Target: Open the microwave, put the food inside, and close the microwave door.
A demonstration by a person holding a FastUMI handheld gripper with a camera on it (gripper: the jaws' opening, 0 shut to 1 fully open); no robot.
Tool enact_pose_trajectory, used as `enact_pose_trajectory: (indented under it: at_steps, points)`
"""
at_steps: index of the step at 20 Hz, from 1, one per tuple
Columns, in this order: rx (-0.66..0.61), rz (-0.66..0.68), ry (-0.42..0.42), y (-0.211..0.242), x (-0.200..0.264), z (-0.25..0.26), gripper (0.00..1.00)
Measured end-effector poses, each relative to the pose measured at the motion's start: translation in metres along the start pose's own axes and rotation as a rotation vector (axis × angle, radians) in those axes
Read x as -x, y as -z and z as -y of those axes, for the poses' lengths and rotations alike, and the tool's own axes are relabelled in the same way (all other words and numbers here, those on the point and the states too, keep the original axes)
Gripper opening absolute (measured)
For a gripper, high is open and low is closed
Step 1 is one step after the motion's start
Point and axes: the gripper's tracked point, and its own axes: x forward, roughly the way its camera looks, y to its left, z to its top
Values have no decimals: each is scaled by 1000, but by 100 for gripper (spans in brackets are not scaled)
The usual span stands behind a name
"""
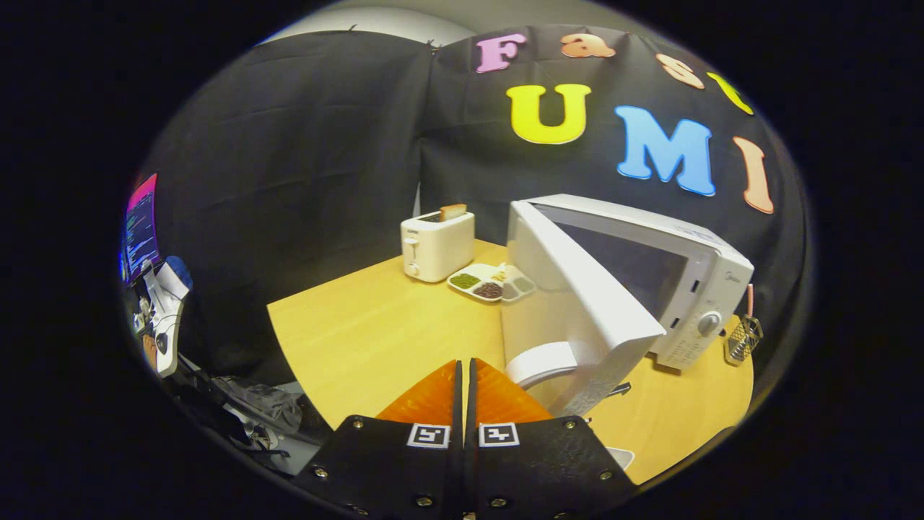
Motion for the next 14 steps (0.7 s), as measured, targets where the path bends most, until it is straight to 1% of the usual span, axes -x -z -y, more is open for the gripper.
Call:
enact_pose_trajectory:
  at_steps: [3, 7, 11, 14]
  points:
    - [-44, -10, 97, -5, -6, 54, 1]
    - [-68, -4, 234, -19, -25, 124, 1]
    - [-150, -12, 331, -29, -47, 176, 1]
    - [-190, -8, 381, -38, -64, 201, 1]
